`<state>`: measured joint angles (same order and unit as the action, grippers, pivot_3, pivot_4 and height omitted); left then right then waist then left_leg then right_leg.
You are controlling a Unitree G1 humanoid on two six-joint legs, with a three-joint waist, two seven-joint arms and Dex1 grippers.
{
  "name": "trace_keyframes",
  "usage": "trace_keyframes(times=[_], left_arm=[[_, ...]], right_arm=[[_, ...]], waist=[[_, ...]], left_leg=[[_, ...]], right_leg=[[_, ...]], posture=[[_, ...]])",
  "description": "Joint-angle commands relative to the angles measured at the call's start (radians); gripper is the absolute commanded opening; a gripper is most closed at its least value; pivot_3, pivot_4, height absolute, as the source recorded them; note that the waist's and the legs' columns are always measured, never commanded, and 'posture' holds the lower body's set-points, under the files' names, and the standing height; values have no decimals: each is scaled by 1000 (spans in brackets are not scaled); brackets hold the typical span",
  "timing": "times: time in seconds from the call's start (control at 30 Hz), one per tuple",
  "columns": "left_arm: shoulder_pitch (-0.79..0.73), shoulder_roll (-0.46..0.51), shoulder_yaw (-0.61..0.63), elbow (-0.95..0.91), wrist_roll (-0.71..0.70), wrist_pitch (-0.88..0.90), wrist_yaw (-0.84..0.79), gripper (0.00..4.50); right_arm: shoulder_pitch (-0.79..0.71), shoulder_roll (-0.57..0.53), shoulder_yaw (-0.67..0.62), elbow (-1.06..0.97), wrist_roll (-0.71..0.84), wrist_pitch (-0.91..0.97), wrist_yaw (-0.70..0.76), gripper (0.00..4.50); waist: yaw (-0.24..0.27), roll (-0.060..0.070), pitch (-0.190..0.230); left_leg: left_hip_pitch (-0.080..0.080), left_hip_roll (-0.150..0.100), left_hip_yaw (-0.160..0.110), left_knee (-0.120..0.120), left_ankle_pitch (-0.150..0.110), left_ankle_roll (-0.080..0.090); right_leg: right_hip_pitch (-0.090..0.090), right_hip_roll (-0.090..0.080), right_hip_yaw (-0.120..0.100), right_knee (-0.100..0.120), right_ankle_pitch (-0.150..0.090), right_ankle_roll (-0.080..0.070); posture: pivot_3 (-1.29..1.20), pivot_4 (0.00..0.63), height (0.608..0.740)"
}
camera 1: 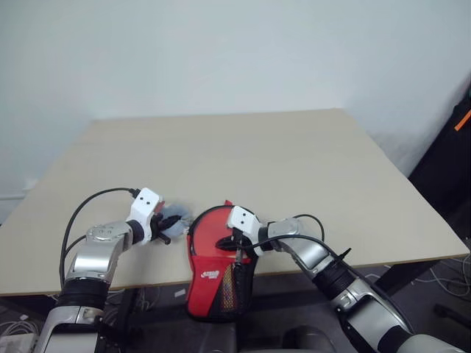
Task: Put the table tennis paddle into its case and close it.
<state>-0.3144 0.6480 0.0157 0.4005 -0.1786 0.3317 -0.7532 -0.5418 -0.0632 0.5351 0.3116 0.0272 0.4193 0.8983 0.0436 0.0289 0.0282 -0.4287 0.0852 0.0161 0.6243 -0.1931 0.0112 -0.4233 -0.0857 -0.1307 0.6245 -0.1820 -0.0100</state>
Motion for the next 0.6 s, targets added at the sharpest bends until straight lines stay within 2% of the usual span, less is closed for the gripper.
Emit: trace_keyframes(times=[0.03,0.17,0.2,0.23,0.27,0.3,0.33,0.37,0.4,0.43,0.47,0.5,0.53,0.57,0.6], left_arm=[[-69,4,28,106,81,-45,146,453],[-138,-25,19,205,116,-101,216,453],[-157,-32,15,232,129,-122,239,453],[-173,-40,11,257,141,-143,259,453],[-188,-47,7,280,147,-161,275,453],[-207,-56,4,304,151,-175,292,453],[-226,-68,1,330,157,-191,312,453],[-240,-75,-2,350,160,-205,327,453],[-258,-87,-6,374,165,-222,347,453],[-272,-98,-9,394,168,-237,363,453],[-285,-107,-10,412,173,-250,377,453],[-298,-121,-18,429,183,-266,390,453],[-308,-134,-24,441,190,-277,399,453],[-317,-145,-28,452,196,-285,404,453],[-323,-156,-30,461,201,-292,407,453]], right_arm=[[-23,3,5,7,-9,6,11,0],[-27,3,7,12,-10,7,13,0],[-28,3,8,12,-10,6,14,0],[-28,3,9,13,-11,6,15,0],[-29,3,9,14,-11,6,16,0],[-29,3,10,15,-12,6,17,0],[-29,4,10,14,-13,6,17,0],[-30,4,11,14,-14,7,18,0],[-30,5,11,14,-15,7,19,0],[-31,5,12,15,-15,7,19,0],[-32,6,12,16,-15,7,19,0],[-32,6,13,17,-16,7,19,0],[-32,7,13,17,-17,8,19,0],[-33,7,13,17,-17,8,20,0],[-32,7,13,17,-18,8,20,0]], waist=[[0,0,0],[0,2,0],[-1,8,-2],[-1,24,-5],[12,25,-13],[22,-9,-12],[22,-31,-11],[21,-34,-8],[20,-30,-7],[18,-22,-7],[16,-16,-5],[12,-12,-2],[11,-9,-2],[8,-6,-3],[8,-6,-2]], left_leg=[[0,0,0,-1,0,0],[-1,1,-3,-7,0,0],[-1,1,-3,-10,0,0],[-3,9,-6,-16,0,0],[-15,29,-7,-27,0,0],[-30,47,9,-40,0,1],[-10,40,45,-59,4,-6],[4,30,58,-68,12,-18],[13,18,53,-59,16,-26],[19,19,45,-44,13,-32],[28,13,28,-19,13,-33],[40,4,12,-8,16,-39],[44,-5,-7,-8,15,-40],[43,-5,-13,-4,14,-41],[35,-6,-25,3,13,-42]], right_leg=[[0,0,-1,0,0,0],[1,0,-5,-4,0,0],[2,1,-8,-9,0,0],[9,7,-16,-28,7,-1],[23,25,-21,-61,31,-2],[17,27,-24,-23,38,2],[18,12,-3,55,-53,-21],[18,14,20,63,-76,-38],[18,14,32,73,-87,-44],[22,14,29,72,-88,-45],[24,13,13,72,-88,-45],[28,7,-4,71,-88,-45],[33,-1,-25,69,-88,-45],[35,-3,-33,66,-87,-45],[35,-2,-46,63,-87,-45]], posture=[[0,0,707],[0,0,707],[0,0,707],[0,0,707],[0,0,707],[0,0,707],[0,0,707],[0,0,707],[0,0,707],[0,0,707],[0,0,707],[0,0,707],[0,0,707],[0,0,707],[0,0,707]])
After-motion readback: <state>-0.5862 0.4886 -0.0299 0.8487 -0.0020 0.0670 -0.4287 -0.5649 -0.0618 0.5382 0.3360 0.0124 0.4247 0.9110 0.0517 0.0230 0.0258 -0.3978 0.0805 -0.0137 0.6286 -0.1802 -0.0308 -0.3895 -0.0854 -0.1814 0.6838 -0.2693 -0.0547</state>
